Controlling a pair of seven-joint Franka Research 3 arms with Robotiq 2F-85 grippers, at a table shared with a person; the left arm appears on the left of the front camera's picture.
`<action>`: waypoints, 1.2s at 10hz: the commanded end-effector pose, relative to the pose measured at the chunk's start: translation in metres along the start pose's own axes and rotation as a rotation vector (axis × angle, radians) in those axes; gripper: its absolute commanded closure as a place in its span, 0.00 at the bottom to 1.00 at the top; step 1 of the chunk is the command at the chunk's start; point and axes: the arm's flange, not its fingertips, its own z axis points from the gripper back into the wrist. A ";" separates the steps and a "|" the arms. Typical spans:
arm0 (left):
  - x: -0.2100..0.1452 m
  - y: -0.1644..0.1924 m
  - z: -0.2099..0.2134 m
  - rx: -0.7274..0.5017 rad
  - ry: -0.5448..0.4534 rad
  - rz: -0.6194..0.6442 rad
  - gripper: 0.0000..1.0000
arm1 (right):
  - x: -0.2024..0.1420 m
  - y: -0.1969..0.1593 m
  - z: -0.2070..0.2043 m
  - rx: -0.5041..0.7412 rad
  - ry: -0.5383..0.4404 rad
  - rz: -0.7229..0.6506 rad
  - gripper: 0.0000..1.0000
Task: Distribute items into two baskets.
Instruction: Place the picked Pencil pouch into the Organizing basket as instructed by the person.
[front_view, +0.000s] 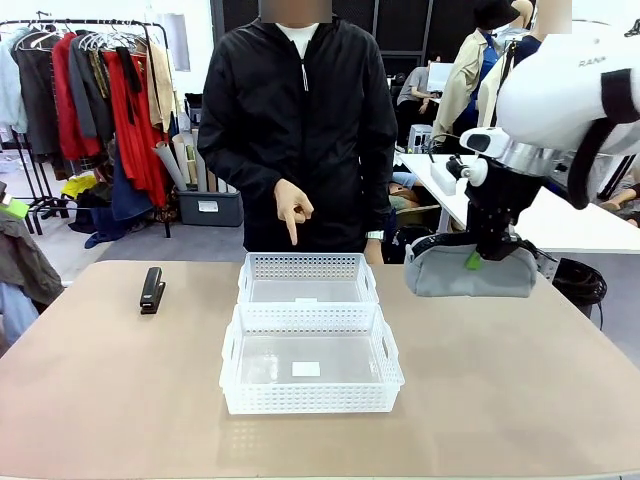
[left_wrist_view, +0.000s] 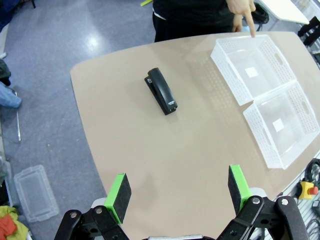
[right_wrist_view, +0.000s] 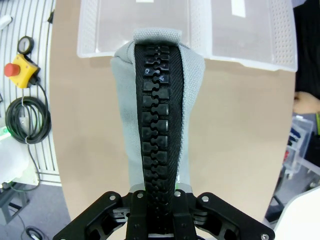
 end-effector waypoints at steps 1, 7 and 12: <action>-0.001 0.000 0.000 -0.011 -0.007 0.003 0.00 | 0.013 -0.014 0.001 -0.010 -0.013 -0.030 1.00; -0.001 0.000 0.000 -0.011 -0.007 0.003 0.00 | 0.049 -0.046 -0.004 -0.049 0.040 -0.033 1.00; -0.001 0.000 0.000 -0.011 -0.007 0.003 0.00 | 0.079 -0.075 -0.022 -0.055 0.022 -0.027 1.00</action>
